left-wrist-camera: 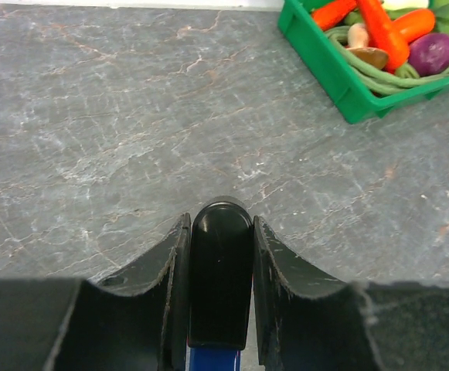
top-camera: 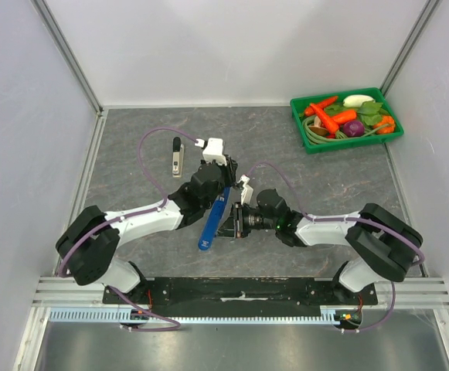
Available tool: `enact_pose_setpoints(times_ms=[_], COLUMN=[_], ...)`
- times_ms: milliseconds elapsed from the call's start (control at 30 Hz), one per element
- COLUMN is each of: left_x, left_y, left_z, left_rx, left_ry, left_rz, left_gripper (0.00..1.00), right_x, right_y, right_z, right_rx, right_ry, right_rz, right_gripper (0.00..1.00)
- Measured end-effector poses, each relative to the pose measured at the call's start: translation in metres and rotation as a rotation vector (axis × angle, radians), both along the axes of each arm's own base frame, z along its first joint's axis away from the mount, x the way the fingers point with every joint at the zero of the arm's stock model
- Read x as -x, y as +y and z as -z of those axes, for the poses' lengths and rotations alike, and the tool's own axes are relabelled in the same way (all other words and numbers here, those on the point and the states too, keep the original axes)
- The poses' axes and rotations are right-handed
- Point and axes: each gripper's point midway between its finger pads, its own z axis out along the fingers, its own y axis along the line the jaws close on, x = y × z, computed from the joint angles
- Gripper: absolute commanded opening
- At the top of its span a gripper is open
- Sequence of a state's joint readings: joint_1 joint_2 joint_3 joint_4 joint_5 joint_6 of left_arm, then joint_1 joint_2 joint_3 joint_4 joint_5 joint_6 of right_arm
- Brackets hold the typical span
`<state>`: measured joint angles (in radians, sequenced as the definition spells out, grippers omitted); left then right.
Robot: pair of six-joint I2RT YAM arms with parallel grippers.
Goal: Unload the staples from the stapler
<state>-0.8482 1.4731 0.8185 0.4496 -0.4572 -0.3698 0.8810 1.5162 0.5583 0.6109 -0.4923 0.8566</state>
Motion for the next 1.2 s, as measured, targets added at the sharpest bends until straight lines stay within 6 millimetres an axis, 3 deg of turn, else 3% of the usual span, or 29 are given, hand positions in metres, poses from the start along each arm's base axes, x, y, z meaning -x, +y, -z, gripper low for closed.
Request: enact_pose_setpoints(times_ms=[300, 467, 800, 1000, 1200], left_x=[0.002, 0.011, 0.045, 0.056, 0.069], left_y=[0.005, 0.006, 0.008, 0.007, 0.007], left_z=[0.009, -0.001, -0.080, -0.108, -0.136], left_rx=[-0.064, -0.068, 0.030, 0.057, 0.084], left_ry=[0.009, 0.019, -0.044, -0.057, -0.074], left_rz=[-0.017, 0.018, 0.134, 0.192, 0.245], left_gripper=[0.02, 0.02, 0.02, 0.02, 0.02], right_x=[-0.004, -0.010, -0.022, -0.022, -0.031], right_y=[0.001, -0.001, -0.005, -0.008, -0.023], right_z=[0.009, 0.008, -0.028, -0.048, -0.075], right_rx=[0.011, 0.041, 0.027, 0.019, 0.068], right_ry=[0.024, -0.010, -0.139, -0.188, -0.290], right_rz=[0.018, 0.038, 0.070, 0.067, 0.116], right_gripper=[0.26, 0.27, 0.27, 0.28, 0.35])
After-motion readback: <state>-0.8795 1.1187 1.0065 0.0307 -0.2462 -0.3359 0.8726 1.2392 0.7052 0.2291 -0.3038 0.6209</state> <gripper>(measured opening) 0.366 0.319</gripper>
